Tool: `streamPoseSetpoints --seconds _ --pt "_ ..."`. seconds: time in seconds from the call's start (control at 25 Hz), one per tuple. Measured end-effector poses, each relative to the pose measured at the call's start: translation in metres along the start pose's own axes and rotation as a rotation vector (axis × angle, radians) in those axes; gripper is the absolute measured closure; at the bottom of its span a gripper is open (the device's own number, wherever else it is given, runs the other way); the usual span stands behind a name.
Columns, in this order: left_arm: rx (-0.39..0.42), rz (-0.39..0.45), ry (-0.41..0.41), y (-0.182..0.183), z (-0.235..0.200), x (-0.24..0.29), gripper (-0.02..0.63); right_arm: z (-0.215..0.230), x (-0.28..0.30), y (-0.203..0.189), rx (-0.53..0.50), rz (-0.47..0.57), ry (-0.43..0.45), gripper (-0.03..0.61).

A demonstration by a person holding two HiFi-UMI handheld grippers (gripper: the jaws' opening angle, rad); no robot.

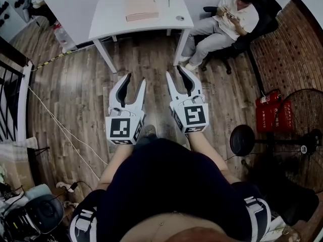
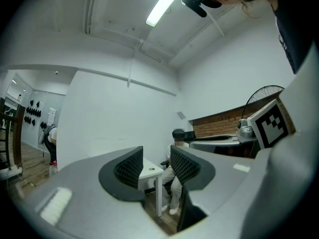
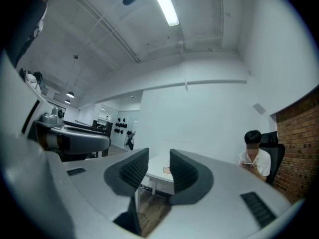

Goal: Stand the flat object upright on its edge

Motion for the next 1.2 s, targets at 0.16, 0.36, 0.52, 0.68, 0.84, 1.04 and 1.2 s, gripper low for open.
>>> streamPoseSetpoints --seconds 0.16,0.36,0.52,0.68,0.84,1.04,1.2 --pt "0.002 -0.006 -0.018 -0.004 -0.024 0.019 0.436 0.000 0.028 -0.004 -0.003 -0.003 -0.016 0.451" --pt "0.004 0.001 -0.027 -0.009 -0.049 0.039 0.436 0.003 0.059 -0.009 -0.006 -0.012 -0.036 0.451" --pt "-0.005 -0.002 -0.040 -0.013 -0.062 0.049 0.436 0.003 0.075 -0.012 -0.011 -0.019 -0.046 0.451" --pt "-0.012 -0.002 -0.048 -0.014 -0.067 0.056 0.436 0.004 0.082 -0.013 -0.009 -0.027 -0.051 0.451" --pt "-0.013 -0.003 -0.053 -0.017 -0.074 0.060 0.436 0.004 0.090 -0.014 -0.012 -0.019 -0.059 0.451" --pt "-0.015 0.003 -0.056 -0.018 -0.083 0.066 0.436 0.004 0.098 -0.014 -0.012 -0.015 -0.070 0.449" --pt "-0.014 0.007 -0.057 -0.019 -0.091 0.075 0.433 0.008 0.110 -0.013 -0.013 0.000 -0.074 0.445"
Point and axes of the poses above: the fingertips, and each gripper's own axes: x forward along the fingers, z to its right, y out of its top, the point moved 4 cm from there along -x, backward along the fingers, and after that the axes turned 9 degrees about -y, right-handed, at the moved point
